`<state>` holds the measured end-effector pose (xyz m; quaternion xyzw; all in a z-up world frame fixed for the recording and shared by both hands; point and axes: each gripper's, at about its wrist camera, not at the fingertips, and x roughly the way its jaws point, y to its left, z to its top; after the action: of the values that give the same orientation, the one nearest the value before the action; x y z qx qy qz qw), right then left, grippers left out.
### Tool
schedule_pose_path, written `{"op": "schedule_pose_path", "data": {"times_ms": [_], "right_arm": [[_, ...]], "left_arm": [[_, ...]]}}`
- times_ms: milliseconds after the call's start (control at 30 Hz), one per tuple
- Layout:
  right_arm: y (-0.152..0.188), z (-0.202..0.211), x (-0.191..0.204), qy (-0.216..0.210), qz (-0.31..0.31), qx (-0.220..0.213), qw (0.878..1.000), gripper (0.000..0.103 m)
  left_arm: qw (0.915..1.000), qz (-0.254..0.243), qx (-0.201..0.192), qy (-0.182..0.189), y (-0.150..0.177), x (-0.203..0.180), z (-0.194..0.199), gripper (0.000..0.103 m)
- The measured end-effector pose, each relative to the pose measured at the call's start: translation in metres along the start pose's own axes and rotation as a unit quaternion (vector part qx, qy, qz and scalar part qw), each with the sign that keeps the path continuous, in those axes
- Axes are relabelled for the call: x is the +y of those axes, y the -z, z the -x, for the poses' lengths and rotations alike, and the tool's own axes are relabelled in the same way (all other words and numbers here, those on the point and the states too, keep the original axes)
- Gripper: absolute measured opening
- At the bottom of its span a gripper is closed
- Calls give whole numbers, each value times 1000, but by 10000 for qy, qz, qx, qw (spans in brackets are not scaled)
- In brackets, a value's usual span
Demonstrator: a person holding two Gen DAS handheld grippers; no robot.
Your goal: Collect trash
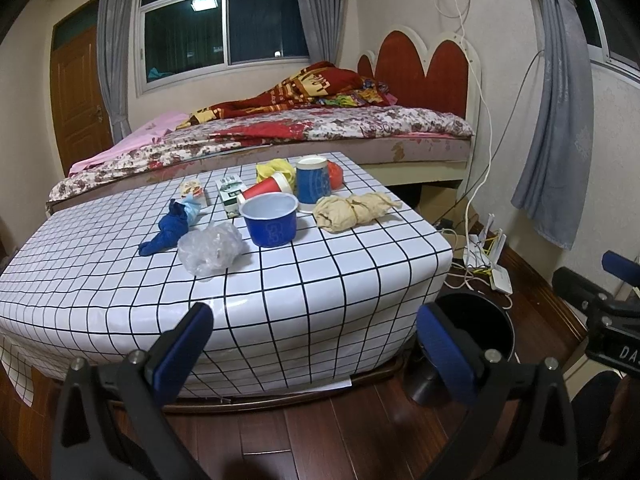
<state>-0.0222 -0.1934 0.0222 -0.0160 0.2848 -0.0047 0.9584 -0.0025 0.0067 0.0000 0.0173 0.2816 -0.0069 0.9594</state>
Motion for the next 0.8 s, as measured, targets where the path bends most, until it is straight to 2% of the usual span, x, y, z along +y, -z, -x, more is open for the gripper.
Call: {"op": "schedule_pose_path", "data": {"times_ms": [800], "right_arm": [[2,-3,0,-49,-7,38,10000,102]], "left_arm": [[10000,72,37,1,3,3,-2,102]]}}
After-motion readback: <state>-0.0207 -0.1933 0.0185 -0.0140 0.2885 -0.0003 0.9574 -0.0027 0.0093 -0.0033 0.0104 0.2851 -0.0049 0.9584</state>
